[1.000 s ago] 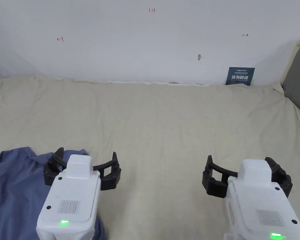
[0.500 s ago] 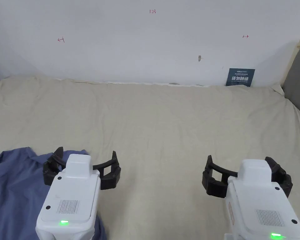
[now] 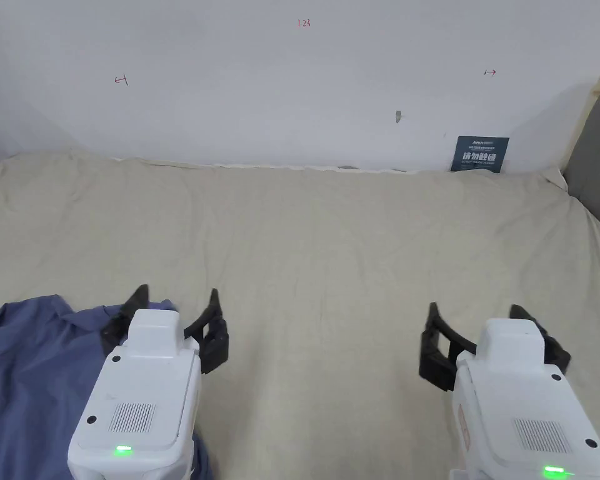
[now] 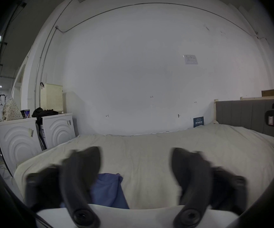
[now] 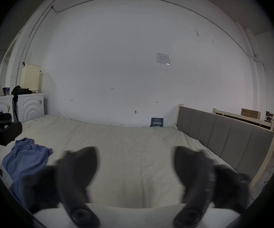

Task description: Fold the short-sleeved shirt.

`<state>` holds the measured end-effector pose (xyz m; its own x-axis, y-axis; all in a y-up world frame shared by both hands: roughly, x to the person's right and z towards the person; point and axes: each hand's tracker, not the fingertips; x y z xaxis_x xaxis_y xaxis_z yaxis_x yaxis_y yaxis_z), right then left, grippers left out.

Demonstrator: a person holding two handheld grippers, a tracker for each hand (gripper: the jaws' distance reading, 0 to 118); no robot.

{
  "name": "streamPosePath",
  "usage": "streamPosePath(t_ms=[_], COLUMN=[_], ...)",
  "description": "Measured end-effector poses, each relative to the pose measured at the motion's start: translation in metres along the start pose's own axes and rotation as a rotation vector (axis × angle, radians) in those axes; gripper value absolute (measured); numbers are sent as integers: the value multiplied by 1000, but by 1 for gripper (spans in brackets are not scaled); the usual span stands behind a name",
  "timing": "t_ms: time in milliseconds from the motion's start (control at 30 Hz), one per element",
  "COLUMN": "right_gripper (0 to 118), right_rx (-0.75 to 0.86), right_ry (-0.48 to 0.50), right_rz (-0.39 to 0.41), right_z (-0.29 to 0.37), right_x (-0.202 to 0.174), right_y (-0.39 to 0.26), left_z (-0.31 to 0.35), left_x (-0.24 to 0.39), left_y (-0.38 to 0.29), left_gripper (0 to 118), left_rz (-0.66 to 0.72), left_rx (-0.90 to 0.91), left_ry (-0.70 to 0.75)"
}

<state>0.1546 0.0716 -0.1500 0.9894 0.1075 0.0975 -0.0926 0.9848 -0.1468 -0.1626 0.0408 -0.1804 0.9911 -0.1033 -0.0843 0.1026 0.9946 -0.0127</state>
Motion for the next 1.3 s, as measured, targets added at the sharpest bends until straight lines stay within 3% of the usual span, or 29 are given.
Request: streamPosePath(t_ms=[33,67,433,600,1000,1300], right_gripper=[13,3,1,1,2,2], right_rx=[-4,-11,-24,-4,23,11], right_ry=[-3,-8,39,155,513,604], right_rz=[-2,2,0,19,41,43], right_z=[0,-1,-10,-25,-34,-30], right_x=[0,0,-10,-57,-218,-259], right_y=[0,1,7,15,26,24], left_z=[1,0,1,10,70,83], left_x=[1,1,-31,-84,-234,-268], left_y=[0,1,-3,-10,-28,-34], left_gripper=[17,1,0,0,0,0], left_rz=[16,26,41,31,4,18], left_rx=[-1,-5,-36,-58,-143,-207], left_ry=[-2,-5,63,185,499,534])
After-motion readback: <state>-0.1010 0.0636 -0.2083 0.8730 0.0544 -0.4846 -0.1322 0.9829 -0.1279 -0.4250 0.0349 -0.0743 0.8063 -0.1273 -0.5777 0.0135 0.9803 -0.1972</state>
